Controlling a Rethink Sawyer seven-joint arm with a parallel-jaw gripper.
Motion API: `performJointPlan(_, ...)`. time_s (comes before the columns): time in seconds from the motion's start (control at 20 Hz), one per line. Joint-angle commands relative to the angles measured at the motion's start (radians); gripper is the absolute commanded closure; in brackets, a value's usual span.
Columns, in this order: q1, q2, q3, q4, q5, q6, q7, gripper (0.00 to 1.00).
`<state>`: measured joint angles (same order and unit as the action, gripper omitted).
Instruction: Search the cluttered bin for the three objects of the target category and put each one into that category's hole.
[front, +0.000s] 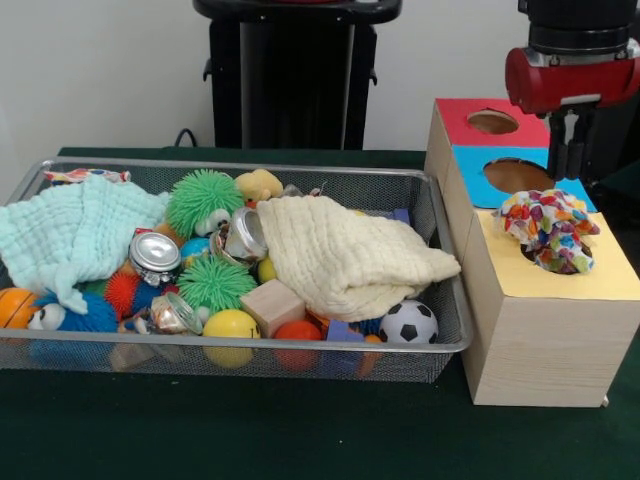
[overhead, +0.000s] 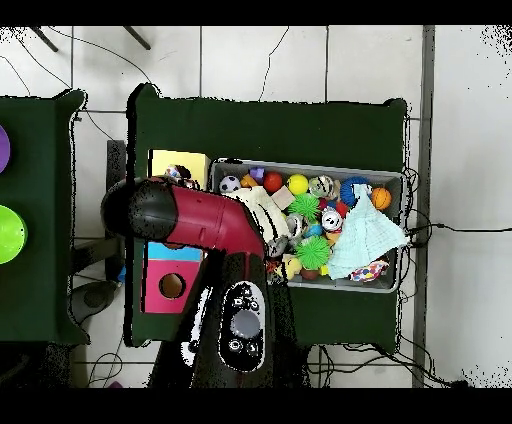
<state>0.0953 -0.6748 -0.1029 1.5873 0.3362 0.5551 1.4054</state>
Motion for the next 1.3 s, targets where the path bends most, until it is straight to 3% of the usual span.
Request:
performJointPlan(0.05,-0.032,0.039,0.025,-0.004,0.000,0.116,0.216,1.00)
performJointPlan(0.3,-0.038,0.043,0.039,-0.007,-0.011,0.102,0.186,1.00)
performJointPlan(0.45,-0.031,0.067,0.027,-0.021,-0.010,0.181,0.216,1.00)
performJointPlan(0.8,-0.053,0.073,0.054,0.046,0.014,0.112,0.206,1.00)
performJointPlan(1.3,-0.060,0.116,0.067,0.057,0.011,0.048,0.203,1.00)
